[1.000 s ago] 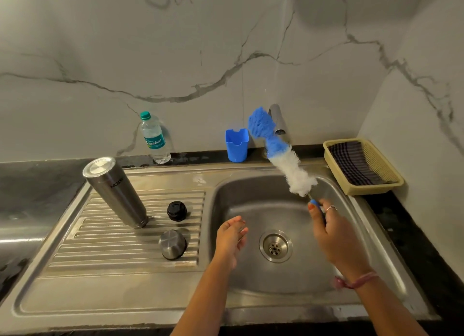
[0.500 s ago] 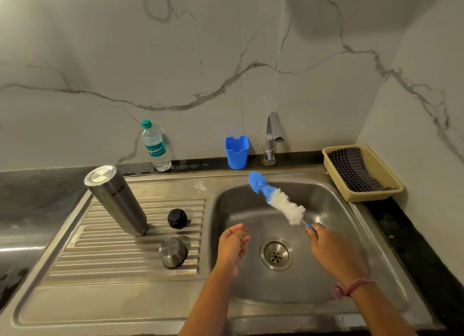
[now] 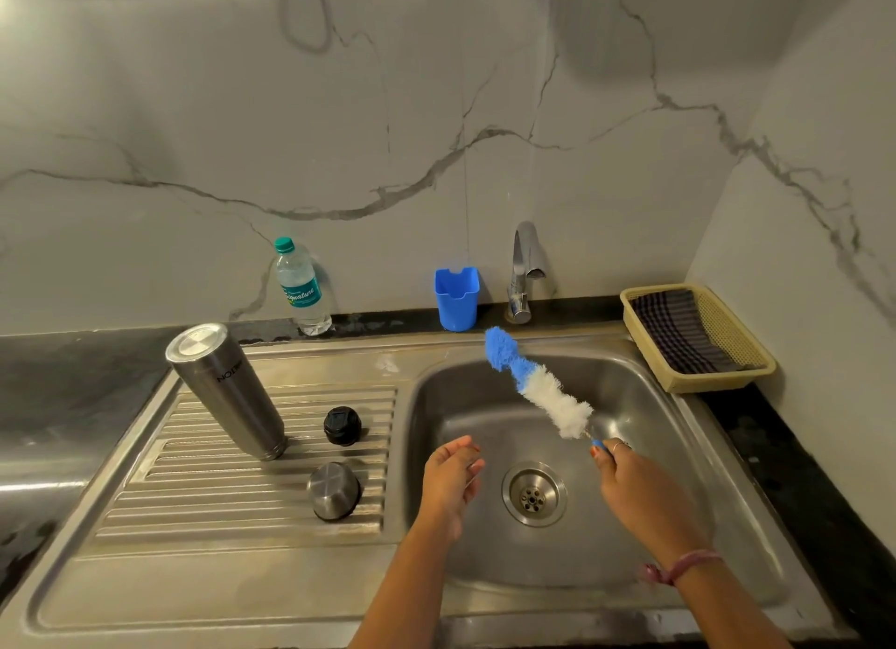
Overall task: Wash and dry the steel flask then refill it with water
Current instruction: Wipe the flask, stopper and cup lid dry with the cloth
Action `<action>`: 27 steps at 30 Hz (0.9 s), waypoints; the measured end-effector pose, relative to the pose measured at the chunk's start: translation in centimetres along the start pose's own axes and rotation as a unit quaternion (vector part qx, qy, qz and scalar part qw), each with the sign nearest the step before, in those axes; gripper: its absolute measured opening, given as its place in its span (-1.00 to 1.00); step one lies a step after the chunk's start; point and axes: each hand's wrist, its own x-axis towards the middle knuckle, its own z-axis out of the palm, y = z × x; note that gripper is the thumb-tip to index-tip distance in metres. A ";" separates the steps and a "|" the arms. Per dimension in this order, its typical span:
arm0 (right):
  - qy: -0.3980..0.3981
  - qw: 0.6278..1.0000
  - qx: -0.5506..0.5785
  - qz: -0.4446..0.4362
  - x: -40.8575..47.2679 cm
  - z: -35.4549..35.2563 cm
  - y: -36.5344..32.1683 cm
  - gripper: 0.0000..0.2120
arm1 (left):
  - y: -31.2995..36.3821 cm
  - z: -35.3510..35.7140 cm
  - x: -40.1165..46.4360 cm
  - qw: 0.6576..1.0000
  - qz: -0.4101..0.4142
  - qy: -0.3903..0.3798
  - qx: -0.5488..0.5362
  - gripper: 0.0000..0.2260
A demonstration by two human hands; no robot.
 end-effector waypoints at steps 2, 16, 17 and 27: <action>-0.017 1.000 0.010 0.006 0.0 0.0 0.0 -0.67 | 0.1 0.1 0.0 1.000 -0.004 -0.002 -0.005 -0.88; -0.182 0.953 0.239 0.030 0.6 -2.9 -0.3 -0.68 | 4.1 2.8 0.3 0.994 -0.011 -0.085 -0.072 -0.75; -0.189 0.952 0.240 0.024 0.6 -2.8 -0.3 -0.68 | 4.4 3.2 0.2 0.993 -0.012 -0.092 -0.075 -0.74; 0.009 0.992 0.021 -0.128 0.3 -2.7 -0.1 -0.81 | 5.7 4.6 -0.1 0.991 -0.011 -0.081 -0.103 -0.67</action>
